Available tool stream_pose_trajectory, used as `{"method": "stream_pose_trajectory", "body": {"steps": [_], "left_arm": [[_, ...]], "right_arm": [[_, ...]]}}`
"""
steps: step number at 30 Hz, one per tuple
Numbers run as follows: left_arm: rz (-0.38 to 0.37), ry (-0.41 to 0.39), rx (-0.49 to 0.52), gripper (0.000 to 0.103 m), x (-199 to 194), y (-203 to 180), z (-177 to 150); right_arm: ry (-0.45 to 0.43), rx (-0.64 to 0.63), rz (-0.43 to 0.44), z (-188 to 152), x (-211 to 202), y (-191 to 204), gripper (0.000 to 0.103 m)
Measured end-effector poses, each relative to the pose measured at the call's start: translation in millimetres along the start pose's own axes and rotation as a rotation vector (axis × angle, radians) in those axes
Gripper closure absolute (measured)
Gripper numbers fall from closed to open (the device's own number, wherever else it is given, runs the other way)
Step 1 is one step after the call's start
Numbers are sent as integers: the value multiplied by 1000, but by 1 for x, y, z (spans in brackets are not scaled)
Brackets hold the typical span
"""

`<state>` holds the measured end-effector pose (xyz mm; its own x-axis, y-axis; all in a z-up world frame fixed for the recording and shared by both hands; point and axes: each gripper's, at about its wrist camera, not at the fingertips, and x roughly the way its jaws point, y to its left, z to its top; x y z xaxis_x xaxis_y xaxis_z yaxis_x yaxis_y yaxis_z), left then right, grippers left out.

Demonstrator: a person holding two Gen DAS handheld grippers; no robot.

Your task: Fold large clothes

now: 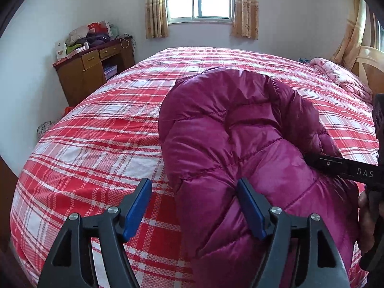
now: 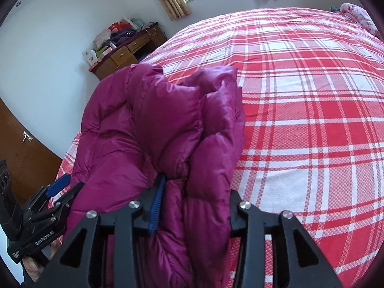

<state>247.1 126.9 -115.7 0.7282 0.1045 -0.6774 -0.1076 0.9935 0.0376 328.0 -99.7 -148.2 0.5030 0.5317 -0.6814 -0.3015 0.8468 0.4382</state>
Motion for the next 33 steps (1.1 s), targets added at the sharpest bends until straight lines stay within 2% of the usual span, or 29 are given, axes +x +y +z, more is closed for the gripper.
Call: {"method": "stream_pose_trajectory", "body": {"steps": [2, 9, 12, 16, 25, 33], "left_arm": [[-3, -32, -1, 29, -14, 2, 4], [-10, -141, 5, 27, -65, 1, 13], [2, -189, 18, 24, -84, 0, 15], [-5, -241, 2, 21, -105, 5, 20], [-18, -290, -18, 21, -131, 7, 24], [-19, -301, -8, 21, -138, 4, 24]], "right_arm": [[-36, 4, -10, 0, -14, 2, 43], [-140, -99, -89, -9, -64, 40, 40], [-188, -140, -146, -15, -83, 59, 33], [-237, -162, -164, -19, -106, 73, 32], [-303, -177, -160, -24, -136, 88, 29], [-322, -193, -156, -30, -143, 92, 26]]}}
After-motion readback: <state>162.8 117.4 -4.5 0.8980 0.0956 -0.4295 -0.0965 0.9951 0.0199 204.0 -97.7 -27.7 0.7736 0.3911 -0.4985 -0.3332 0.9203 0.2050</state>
